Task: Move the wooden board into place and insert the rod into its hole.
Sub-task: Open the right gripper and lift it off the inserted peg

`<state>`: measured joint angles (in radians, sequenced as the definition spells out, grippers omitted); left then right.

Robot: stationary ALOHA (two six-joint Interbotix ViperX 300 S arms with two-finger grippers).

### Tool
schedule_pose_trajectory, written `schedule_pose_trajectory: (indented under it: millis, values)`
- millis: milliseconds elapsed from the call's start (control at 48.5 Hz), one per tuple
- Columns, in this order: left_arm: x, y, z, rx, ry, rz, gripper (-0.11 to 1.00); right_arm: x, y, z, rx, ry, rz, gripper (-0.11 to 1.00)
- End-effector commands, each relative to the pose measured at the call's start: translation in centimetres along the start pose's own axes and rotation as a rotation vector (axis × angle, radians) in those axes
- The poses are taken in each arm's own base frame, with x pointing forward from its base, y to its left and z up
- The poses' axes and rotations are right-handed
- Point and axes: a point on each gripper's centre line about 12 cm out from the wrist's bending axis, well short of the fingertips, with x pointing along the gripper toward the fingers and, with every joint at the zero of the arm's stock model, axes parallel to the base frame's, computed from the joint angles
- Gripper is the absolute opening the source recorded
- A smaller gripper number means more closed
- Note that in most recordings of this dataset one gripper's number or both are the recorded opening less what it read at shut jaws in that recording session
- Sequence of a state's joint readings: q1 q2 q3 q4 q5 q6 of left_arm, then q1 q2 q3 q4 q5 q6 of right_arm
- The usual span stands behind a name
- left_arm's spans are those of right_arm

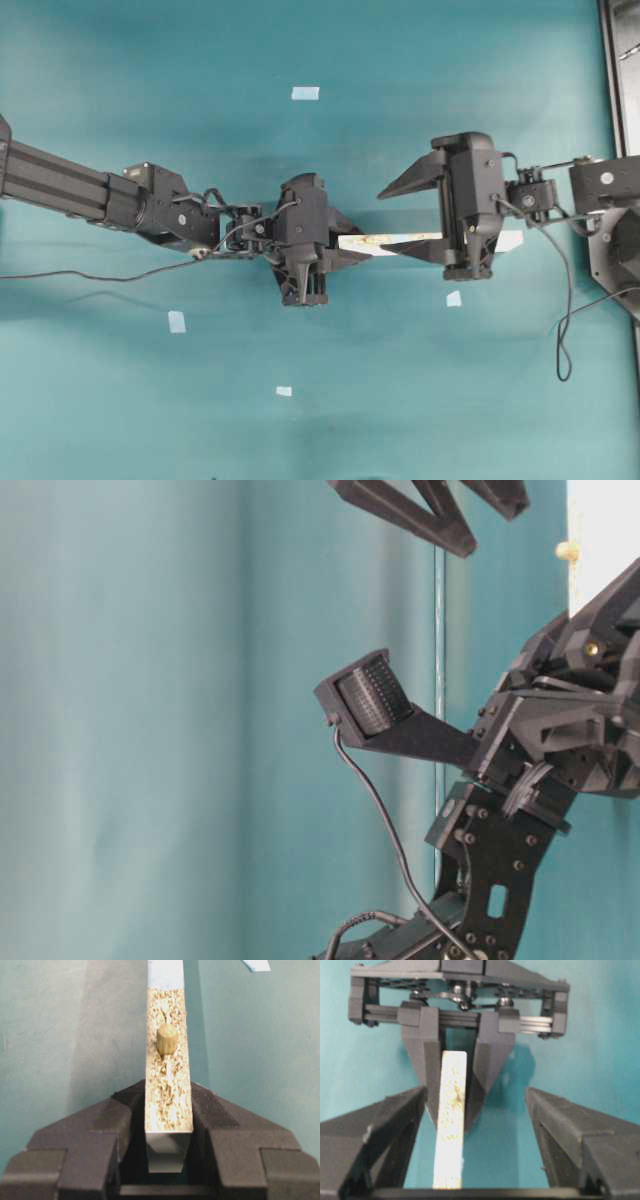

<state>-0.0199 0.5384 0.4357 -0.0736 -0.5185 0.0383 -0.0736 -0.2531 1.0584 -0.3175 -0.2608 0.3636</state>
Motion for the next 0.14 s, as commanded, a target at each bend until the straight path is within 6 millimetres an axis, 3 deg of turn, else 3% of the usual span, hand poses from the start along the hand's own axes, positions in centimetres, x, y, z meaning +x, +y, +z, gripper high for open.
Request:
schedule_pose_trajectory:
  millis: [0,124]
  values:
    - [-0.14,-0.1,0.5,0.003,-0.008,-0.003,0.21,-0.5,0.1,0.7,0.0,-0.025,0.0,0.86]
    - [-0.18,-0.03,0.64,0.004,-0.011,-0.002,0.21,-0.55,0.07,0.35,-0.001,-0.014,-0.001,0.86]
